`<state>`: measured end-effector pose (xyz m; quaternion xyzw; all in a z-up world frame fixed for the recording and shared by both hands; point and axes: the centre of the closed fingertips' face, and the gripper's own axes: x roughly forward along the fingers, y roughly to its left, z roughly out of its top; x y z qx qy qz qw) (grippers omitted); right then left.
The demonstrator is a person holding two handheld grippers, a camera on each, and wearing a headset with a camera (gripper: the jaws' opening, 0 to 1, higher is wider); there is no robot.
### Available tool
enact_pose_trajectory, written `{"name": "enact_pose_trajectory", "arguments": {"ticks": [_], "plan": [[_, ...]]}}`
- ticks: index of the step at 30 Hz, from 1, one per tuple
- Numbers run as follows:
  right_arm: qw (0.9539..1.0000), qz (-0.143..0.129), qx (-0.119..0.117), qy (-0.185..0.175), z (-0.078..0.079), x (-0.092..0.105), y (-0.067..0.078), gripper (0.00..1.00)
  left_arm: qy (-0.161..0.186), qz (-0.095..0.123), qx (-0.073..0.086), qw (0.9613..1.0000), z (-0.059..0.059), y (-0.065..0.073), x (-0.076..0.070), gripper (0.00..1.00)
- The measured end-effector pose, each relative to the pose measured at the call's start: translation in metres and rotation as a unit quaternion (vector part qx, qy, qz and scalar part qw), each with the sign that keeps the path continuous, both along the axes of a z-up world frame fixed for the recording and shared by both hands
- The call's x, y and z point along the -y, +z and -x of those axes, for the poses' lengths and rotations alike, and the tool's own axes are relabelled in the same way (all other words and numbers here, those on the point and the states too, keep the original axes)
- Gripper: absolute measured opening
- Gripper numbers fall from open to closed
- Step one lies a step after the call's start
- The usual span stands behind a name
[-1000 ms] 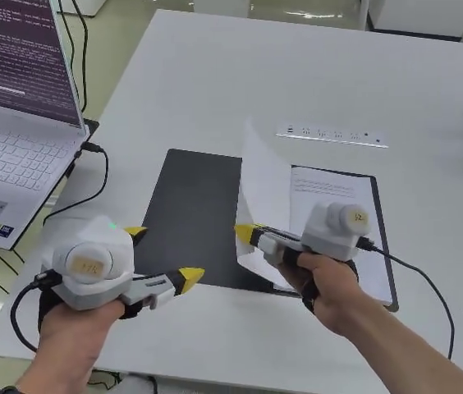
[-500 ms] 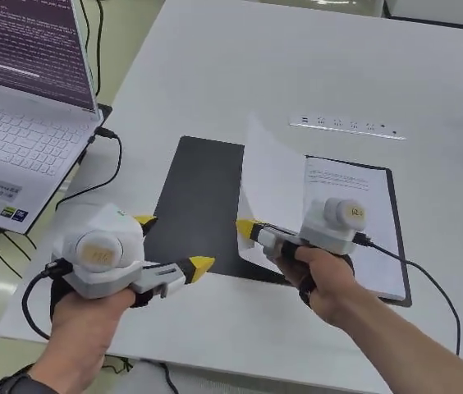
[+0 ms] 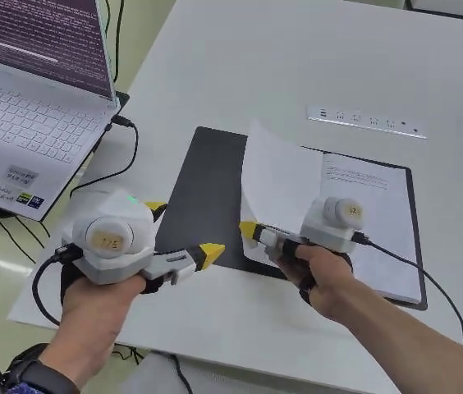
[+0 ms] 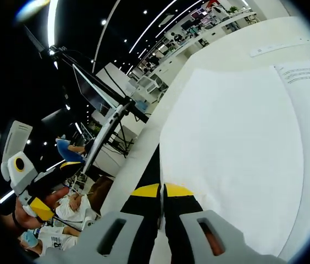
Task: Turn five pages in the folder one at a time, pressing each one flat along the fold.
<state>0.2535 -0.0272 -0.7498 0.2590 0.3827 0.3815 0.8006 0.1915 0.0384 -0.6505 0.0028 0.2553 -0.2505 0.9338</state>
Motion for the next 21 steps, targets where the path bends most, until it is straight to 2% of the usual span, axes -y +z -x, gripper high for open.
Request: {"name": "enact_pose_trajectory", "arguments": {"ticks": [11,15,21], "plan": [[0.9994,0.007,-0.033,-0.011,-0.007,-0.009,-0.022,0.01,0.004,-0.003,-0.007,1.0000,0.002,-0.006,-0.007,0.68],[0.9992,0.011,-0.038,-0.008,-0.003,-0.012,-0.024,0.01,0.008,-0.006,-0.010,0.9999,0.003,-0.008,-0.011,0.67],[0.9984,0.012,-0.054,-0.012,0.001,-0.019,-0.035,0.04,0.010,-0.009,-0.013,0.9998,0.003,-0.011,-0.014,0.67]]}}
